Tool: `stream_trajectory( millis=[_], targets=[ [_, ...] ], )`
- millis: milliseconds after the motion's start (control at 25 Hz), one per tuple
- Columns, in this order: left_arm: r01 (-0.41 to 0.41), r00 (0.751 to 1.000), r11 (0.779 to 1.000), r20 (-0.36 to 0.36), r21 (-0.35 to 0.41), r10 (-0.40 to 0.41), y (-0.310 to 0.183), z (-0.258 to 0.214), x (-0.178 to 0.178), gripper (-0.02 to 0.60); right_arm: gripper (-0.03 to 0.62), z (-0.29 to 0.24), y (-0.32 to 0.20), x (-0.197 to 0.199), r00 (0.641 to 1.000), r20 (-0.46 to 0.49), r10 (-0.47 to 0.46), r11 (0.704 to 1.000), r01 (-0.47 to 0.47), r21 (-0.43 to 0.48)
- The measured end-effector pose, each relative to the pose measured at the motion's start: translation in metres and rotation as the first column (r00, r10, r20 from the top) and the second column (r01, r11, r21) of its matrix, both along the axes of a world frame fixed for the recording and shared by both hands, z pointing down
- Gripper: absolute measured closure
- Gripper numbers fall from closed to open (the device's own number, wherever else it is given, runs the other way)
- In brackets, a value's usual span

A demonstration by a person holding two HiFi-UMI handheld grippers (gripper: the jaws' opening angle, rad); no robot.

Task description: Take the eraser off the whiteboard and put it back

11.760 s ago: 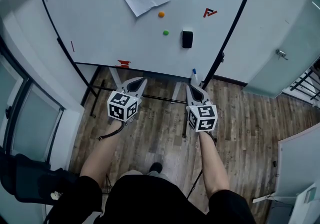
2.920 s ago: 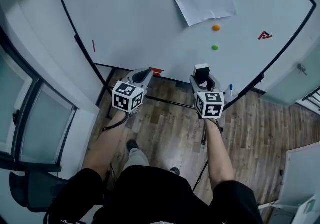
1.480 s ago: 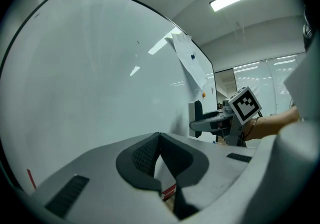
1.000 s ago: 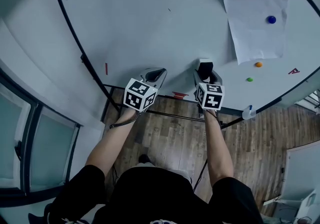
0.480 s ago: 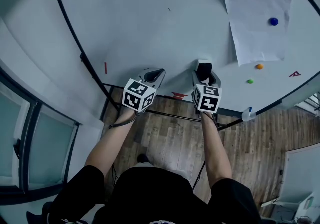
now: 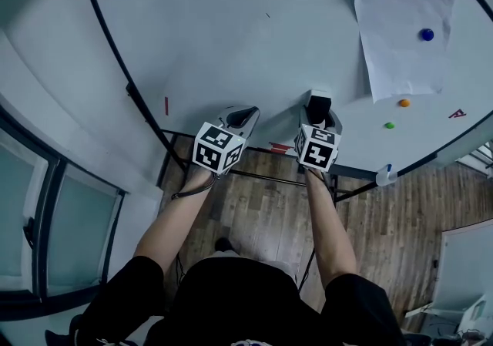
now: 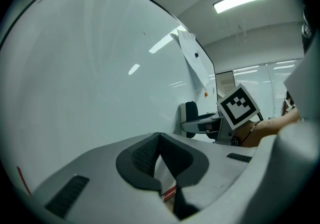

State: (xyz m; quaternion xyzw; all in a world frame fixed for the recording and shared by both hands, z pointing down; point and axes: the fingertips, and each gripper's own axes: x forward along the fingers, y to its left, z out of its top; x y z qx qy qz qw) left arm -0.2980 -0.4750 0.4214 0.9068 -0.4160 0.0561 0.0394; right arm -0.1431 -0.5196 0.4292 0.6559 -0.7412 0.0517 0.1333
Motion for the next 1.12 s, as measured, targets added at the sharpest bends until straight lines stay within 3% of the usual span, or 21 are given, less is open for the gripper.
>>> stream_trajectory(
  millis=[520,840,1120],
  targets=[
    [-0.02,1.0,1.0,0.004,-0.006,0.02,-0.002,0.003,-0.016,0.56,0.333,0.005,0.002,0.0,0.997,0.068,0.021,1.0,-0.021,0.007],
    [0.012,1.0,1.0,-0.011,-0.004,-0.012,0.015,0.001,-0.01,0.56,0.333,0.012,0.023,0.004,0.995,0.081,-0.058,0.998,0.058,-0.003],
    [0.05,0.999,0.999,-0.012,-0.002,-0.05,0.039,-0.002,0.017,0.56,0.333,0.014,0.043,0.027,0.988,0.092,-0.122,0.992,0.123,-0.01]
  ],
)
